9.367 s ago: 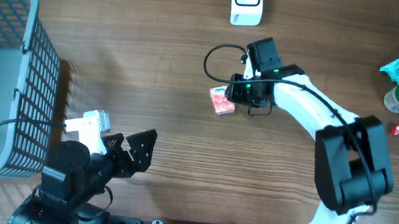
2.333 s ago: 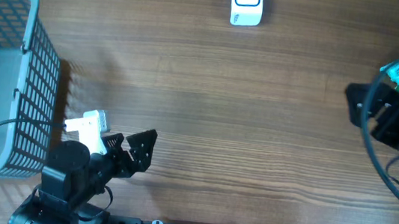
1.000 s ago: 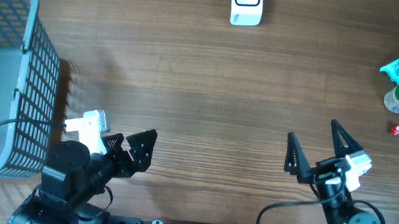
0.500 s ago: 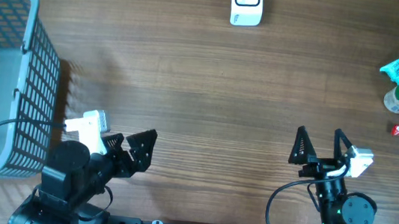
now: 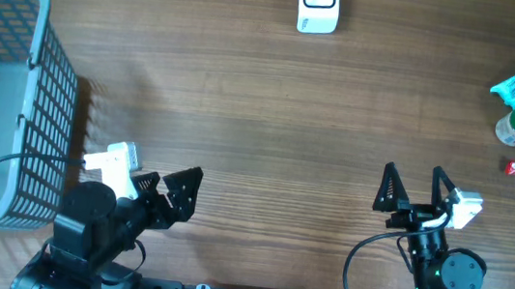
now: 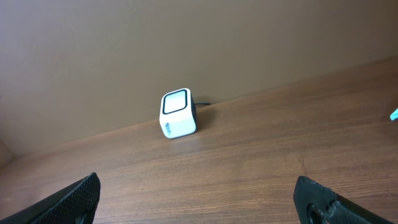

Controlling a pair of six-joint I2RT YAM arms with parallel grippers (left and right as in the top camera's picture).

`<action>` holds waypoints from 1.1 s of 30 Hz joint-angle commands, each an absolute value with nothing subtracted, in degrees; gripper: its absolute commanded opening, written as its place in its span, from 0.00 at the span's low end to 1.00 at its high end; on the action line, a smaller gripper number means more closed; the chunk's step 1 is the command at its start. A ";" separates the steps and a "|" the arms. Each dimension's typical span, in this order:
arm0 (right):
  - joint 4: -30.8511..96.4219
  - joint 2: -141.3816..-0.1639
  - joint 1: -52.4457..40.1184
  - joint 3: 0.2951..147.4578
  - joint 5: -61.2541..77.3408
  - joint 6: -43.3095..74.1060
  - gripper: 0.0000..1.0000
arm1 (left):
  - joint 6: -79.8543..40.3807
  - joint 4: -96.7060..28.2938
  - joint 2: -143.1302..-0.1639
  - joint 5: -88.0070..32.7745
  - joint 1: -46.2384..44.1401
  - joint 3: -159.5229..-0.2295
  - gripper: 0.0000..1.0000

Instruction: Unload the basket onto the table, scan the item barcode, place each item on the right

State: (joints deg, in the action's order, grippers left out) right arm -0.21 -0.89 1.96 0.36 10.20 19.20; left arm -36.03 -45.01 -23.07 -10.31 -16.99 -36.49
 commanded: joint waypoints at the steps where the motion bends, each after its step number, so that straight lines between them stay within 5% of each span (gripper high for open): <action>1: -0.58 -0.27 1.67 0.30 8.99 18.06 1.00 | -34.89 -44.91 -23.09 -9.93 -17.37 -36.53 0.99; 19: -0.58 -0.27 1.67 0.30 8.99 18.06 1.00 | -33.87 -45.15 -12.23 -7.99 -14.41 -36.32 1.00; 24: -0.58 -0.27 1.67 0.30 8.99 18.09 1.00 | -16.97 -32.01 -5.04 -9.76 -11.05 -32.49 1.00; 33: -0.58 -0.27 1.67 0.30 8.99 18.09 1.00 | -12.16 -1.06 -0.19 -9.54 -8.69 -14.22 1.00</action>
State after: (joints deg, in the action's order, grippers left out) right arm -0.25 -0.89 1.91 0.36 10.00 19.18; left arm -16.64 -8.36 -1.34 -9.45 -9.28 -21.50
